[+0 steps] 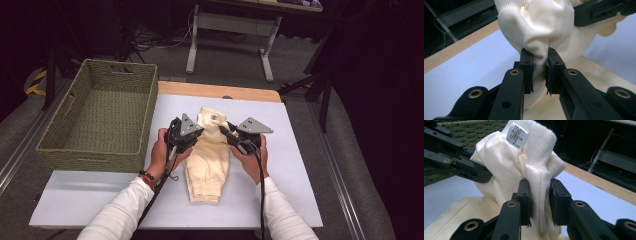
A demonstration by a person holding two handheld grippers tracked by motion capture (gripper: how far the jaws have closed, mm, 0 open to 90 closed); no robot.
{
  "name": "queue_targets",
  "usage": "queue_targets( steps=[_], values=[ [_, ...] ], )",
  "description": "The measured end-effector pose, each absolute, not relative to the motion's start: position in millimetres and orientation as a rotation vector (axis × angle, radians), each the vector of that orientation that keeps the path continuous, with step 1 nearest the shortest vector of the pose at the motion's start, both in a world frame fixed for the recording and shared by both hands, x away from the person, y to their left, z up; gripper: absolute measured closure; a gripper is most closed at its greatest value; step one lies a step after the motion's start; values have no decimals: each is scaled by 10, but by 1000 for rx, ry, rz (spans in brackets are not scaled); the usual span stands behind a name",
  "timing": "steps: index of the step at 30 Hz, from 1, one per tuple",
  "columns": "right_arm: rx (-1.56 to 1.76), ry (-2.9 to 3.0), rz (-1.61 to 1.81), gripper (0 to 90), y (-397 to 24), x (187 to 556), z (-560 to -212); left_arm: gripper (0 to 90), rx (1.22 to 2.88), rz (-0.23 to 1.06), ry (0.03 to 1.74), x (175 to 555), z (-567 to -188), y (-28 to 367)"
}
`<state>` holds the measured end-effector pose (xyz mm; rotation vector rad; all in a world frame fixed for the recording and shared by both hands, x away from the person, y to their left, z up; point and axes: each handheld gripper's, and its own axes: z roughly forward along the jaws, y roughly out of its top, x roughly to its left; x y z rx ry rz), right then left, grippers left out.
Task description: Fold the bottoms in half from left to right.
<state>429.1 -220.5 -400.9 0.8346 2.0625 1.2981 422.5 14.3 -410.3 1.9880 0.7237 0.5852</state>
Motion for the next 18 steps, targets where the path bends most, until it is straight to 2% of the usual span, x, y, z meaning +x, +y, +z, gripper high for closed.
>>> queue_targets(
  steps=[12,18],
  values=[
    [781,2149,1338,705,-2269,3974,-4114,785,1997,528,652,3969,-4188,228],
    [732,2180,1351,699,-2279,3829,-4104,781,2021,557,593,3841,-4194,274]
  ],
)
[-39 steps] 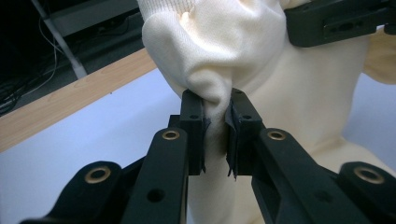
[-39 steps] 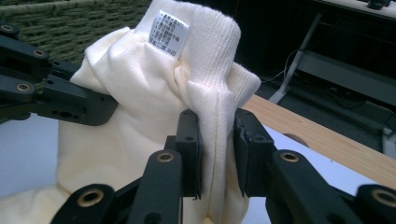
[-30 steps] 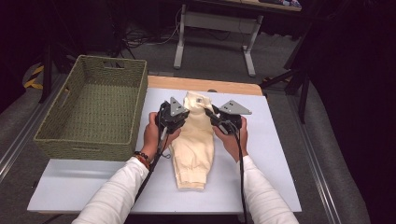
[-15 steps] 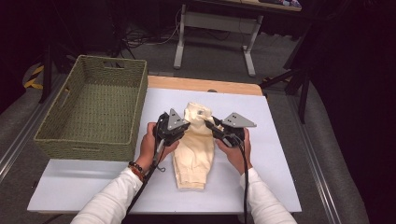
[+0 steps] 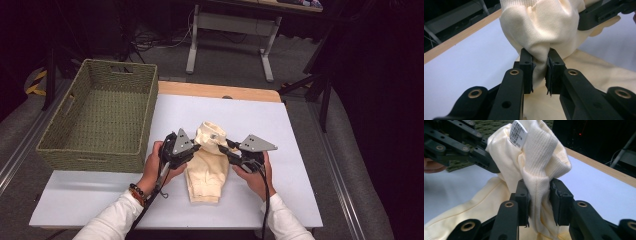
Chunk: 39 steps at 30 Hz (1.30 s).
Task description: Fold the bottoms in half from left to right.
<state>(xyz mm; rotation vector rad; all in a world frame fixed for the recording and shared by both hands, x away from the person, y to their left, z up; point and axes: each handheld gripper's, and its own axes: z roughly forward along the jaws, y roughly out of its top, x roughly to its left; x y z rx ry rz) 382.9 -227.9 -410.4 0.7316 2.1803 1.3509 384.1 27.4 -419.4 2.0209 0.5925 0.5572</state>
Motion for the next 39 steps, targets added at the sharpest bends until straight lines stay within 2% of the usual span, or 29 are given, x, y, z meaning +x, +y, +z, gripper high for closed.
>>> queue_targets(
  steps=[15,29,39],
  values=[
    [609,2253,1319,679,-2310,3515,-4177,757,2115,618,450,3549,-4301,353],
    [602,2311,1281,685,-2471,3316,-4312,705,2123,474,462,3465,-4383,593],
    [600,2262,1341,720,-2622,3197,-4140,704,2047,486,458,3356,-4230,634]
  ],
)
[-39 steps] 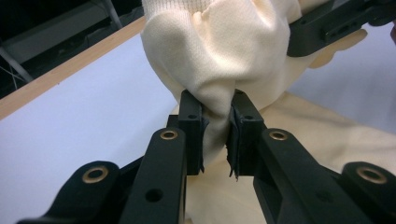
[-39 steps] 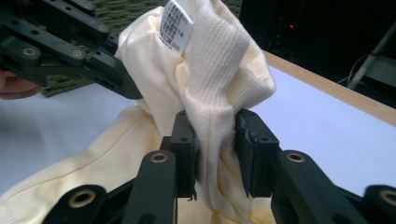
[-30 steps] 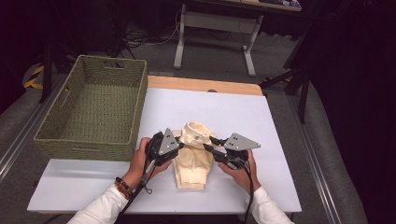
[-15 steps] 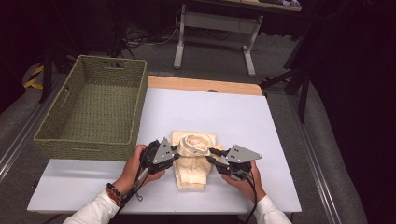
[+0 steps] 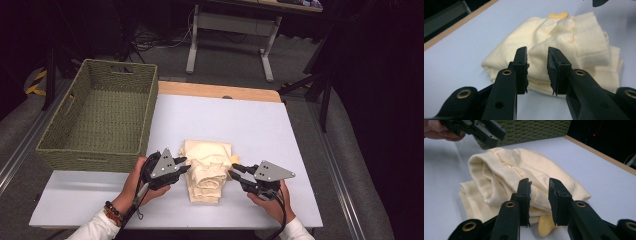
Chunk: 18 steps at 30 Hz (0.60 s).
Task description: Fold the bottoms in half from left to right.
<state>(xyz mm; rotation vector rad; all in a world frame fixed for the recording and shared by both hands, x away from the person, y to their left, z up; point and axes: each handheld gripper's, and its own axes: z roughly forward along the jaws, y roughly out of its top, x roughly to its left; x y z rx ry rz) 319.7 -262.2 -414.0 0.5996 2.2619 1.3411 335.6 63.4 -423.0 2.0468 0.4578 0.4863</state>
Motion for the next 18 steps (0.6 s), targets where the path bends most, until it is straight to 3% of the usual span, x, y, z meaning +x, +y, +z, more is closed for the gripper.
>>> queue_targets(
  steps=[3,9,13,18],
  values=[
    [614,2242,1345,746,-2600,3203,-4128,690,2033,497,474,3343,-4208,583],
    [635,2232,1304,895,-2472,3288,-4116,670,2013,480,501,3399,-4181,466],
    [660,2256,1273,900,-2380,3393,-4149,650,2038,459,525,3480,-4213,384],
    [677,2351,1200,900,-2288,3520,-4304,657,2117,340,506,3509,-4323,332]
  ],
)
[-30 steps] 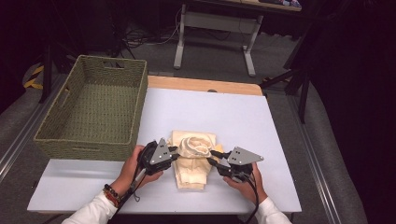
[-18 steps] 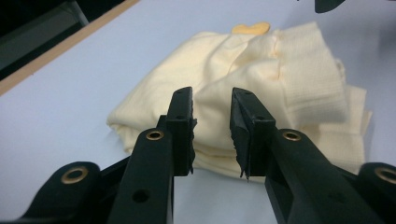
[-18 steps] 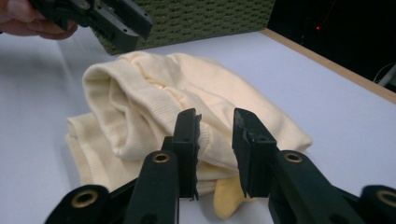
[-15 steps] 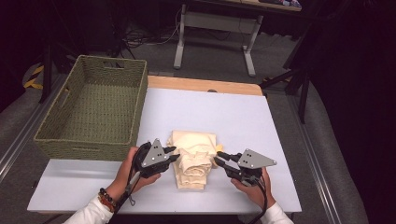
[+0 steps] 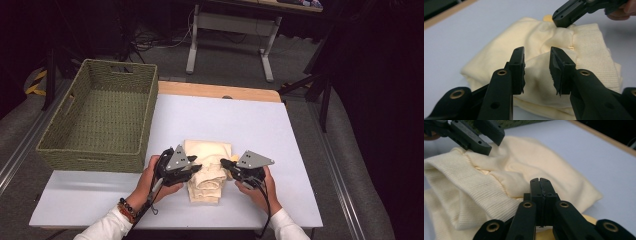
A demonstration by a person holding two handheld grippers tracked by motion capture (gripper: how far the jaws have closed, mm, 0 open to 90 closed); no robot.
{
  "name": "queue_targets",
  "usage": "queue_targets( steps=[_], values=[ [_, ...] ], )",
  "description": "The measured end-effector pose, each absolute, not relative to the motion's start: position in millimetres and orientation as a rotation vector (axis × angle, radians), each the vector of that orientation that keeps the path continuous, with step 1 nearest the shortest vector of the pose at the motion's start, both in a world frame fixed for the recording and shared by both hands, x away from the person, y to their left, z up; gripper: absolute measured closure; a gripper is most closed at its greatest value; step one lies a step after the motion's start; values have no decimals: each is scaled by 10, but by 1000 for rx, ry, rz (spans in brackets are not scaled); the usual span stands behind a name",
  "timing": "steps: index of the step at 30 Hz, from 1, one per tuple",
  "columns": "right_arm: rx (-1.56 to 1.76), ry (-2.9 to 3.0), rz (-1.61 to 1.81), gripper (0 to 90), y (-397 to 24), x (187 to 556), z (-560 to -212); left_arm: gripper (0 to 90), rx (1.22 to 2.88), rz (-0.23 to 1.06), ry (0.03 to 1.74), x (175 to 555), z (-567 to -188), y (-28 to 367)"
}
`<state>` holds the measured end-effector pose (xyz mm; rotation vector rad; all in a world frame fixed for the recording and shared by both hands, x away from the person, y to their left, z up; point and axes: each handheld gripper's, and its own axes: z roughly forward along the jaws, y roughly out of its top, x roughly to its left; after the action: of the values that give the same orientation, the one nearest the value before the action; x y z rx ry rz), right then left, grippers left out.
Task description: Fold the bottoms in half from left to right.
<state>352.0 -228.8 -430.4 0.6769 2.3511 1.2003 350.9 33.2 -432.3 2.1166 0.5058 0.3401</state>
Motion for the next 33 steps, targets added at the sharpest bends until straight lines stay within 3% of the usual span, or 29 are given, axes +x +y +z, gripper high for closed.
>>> queue_targets(
  steps=[12,19,23,31,33],
  values=[
    [580,2416,1112,900,-2235,3304,-4423,663,2189,292,451,3428,-4395,364],
    [580,2378,1174,868,-2277,3261,-4300,616,2156,374,432,3363,-4270,423],
    [575,2359,1266,761,-2323,3189,-4176,544,2106,348,421,3316,-4173,504],
    [570,2413,1281,429,-2202,3048,-4268,428,2157,305,368,3145,-4224,426],
    [557,2415,1234,405,-2172,3029,-4312,398,2178,314,377,3153,-4265,397]
  ],
)
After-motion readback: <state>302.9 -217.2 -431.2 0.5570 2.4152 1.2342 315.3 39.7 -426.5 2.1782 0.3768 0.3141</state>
